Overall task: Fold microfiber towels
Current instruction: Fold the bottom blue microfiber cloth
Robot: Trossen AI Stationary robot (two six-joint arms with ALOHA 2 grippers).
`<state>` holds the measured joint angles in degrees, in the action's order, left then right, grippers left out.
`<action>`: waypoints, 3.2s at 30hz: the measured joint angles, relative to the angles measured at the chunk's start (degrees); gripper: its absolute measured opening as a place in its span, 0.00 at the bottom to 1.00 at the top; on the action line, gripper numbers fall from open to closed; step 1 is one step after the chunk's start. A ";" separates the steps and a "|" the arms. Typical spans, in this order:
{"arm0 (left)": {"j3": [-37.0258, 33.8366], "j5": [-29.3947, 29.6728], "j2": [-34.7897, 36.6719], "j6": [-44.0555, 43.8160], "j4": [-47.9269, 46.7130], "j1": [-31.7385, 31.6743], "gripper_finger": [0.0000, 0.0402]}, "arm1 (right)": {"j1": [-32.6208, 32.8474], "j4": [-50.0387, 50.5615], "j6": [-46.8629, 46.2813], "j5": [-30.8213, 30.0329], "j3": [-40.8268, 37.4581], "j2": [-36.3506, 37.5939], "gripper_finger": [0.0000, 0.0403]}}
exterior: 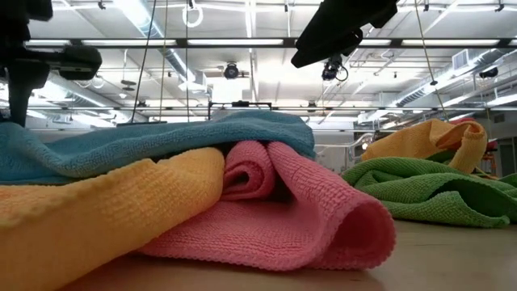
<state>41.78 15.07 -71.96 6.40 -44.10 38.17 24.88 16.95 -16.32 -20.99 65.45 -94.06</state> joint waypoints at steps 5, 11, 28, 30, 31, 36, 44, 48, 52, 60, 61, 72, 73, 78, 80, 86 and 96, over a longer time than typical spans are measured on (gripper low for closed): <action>0.00 0.79 -2.32 -3.06 1.27 -0.02 0.17 | 0.00 -0.24 -0.02 -0.01 -0.24 -0.18 0.47; 0.00 1.37 -1.84 -6.14 1.46 0.03 0.34 | -0.82 -1.44 3.02 -6.03 -3.92 -0.33 0.47; 4.83 5.24 -1.80 -11.46 -2.34 -0.45 0.49 | -8.36 -21.63 22.58 -13.06 -19.28 -0.44 0.47; 4.81 3.55 -1.80 -12.74 -3.67 -0.45 0.48 | -8.93 -23.23 22.63 -12.66 -20.31 -0.44 0.47; 4.81 3.27 -1.81 -13.42 -4.27 -0.43 0.47 | -9.19 -23.81 22.95 -12.33 -20.44 -0.44 0.47; 4.81 1.72 -1.88 -15.80 -4.53 -0.28 0.52 | -10.41 -24.86 23.50 -8.78 -20.59 -0.44 0.47; 4.94 0.11 -1.89 -17.26 -10.20 -0.26 0.71 | -10.49 -26.34 25.12 -8.11 -20.61 -1.30 0.47; 8.60 1.90 -1.91 -19.15 -15.96 -0.26 0.71 | -10.54 -27.30 25.14 -7.78 -20.61 -2.66 0.47; 11.60 5.10 -1.88 -19.28 -16.73 -0.28 0.67 | -10.56 -28.89 26.14 -7.84 -20.46 -3.74 0.47; 12.29 6.32 -1.91 -19.30 -16.24 -0.23 0.59 | -10.67 -30.97 27.32 -7.29 -20.44 -4.00 0.43; 12.28 6.32 -1.91 -19.28 -16.29 -0.23 0.58 | -10.64 -31.04 27.32 -7.07 -20.44 -4.00 0.41; 12.26 6.31 -1.91 -20.84 -15.93 0.01 0.50 | -11.31 -32.59 27.35 -5.00 -20.44 -4.00 0.12; 12.26 6.29 -1.91 -21.09 -15.93 0.01 0.49 | -11.42 -32.57 27.33 -4.56 -20.44 -4.00 0.10; 12.26 5.61 -1.91 -23.80 -15.95 0.20 0.47 | -11.77 -32.54 22.86 -4.11 -20.44 -3.79 0.03; 12.26 5.60 -1.91 -24.22 -15.93 0.75 0.47 | -12.01 -32.60 20.44 -4.00 -20.41 -3.71 0.02; 12.22 7.51 -1.91 -25.54 -15.94 3.55 0.45 | -13.07 -31.49 14.60 -3.98 -20.39 -1.93 0.01; 12.17 8.35 -1.91 -28.35 -15.96 4.88 0.44 | -15.70 -21.84 6.42 -4.41 -20.37 1.60 0.01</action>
<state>53.95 23.42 -73.87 -21.96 -60.06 43.05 9.18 -4.89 -9.90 -25.40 45.08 -92.47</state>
